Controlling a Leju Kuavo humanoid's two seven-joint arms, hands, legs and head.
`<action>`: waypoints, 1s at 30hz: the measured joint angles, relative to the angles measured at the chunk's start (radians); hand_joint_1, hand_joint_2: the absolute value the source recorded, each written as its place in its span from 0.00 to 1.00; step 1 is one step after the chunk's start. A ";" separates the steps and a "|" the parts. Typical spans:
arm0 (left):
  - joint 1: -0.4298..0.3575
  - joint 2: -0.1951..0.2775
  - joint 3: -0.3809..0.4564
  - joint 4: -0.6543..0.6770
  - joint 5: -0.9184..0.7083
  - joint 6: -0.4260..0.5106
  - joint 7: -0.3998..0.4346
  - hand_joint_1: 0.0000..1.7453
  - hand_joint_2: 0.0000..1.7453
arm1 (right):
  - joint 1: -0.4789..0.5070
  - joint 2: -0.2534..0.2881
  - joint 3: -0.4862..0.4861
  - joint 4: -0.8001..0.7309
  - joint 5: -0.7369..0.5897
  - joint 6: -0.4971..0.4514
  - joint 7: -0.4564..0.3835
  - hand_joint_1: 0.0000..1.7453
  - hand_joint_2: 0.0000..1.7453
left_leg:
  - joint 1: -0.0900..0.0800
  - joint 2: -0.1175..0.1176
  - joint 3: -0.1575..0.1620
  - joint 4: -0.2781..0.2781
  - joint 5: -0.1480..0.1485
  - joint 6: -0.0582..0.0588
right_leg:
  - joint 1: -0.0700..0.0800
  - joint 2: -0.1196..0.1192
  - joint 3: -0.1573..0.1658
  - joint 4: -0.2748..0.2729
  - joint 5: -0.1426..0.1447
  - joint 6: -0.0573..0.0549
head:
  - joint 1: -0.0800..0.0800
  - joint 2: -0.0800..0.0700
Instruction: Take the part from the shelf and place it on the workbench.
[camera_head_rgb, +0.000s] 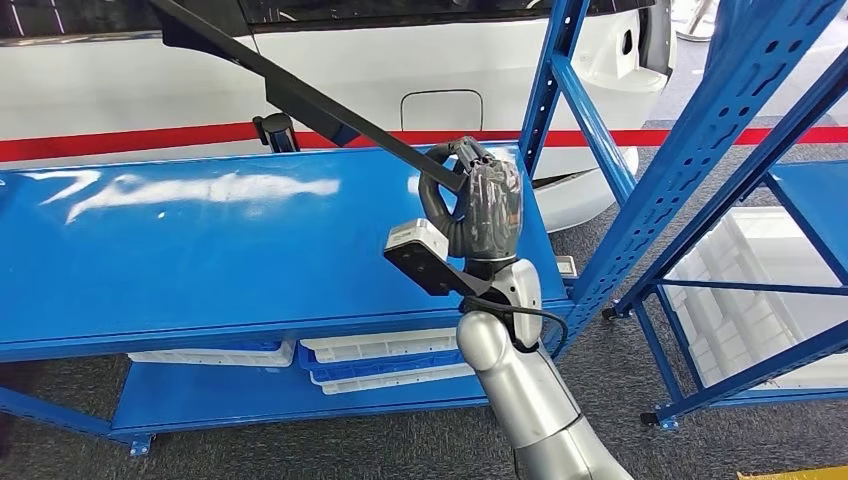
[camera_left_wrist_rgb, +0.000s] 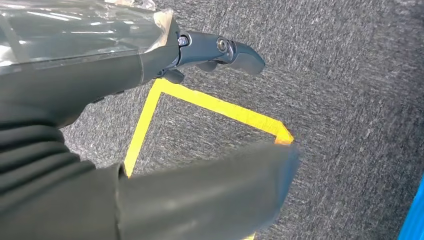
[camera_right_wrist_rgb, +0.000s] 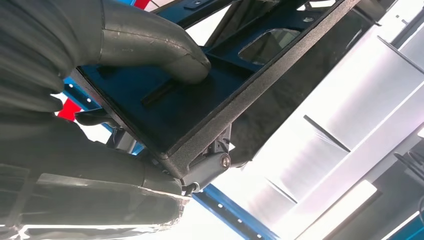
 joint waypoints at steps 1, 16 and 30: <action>0.000 0.000 -0.001 0.000 -0.003 -0.002 0.002 0.00 1.00 | 0.007 -0.002 -0.001 -0.007 0.000 0.000 0.000 1.00 1.00 | 0.000 0.000 0.000 0.000 0.000 0.000 | 0.000 0.000 0.000 0.000 0.000 0.000 | 0.000 0.000; -0.002 0.002 -0.019 0.000 0.017 -0.131 -0.003 0.00 1.00 | 0.094 -0.034 -0.009 -0.101 -0.085 -0.001 -0.038 1.00 1.00 | -0.001 0.000 -0.001 0.001 -0.002 0.001 | -0.002 0.000 0.000 -0.001 0.000 0.000 | 0.000 0.000; -0.011 0.002 0.003 0.000 0.058 -0.130 0.009 0.00 1.00 | 0.142 -0.077 -0.016 -0.329 -0.404 0.086 -0.106 1.00 1.00 | -0.006 0.006 0.009 -0.012 0.007 0.039 | -0.011 -0.001 -0.021 0.052 -0.037 0.021 | 0.001 0.000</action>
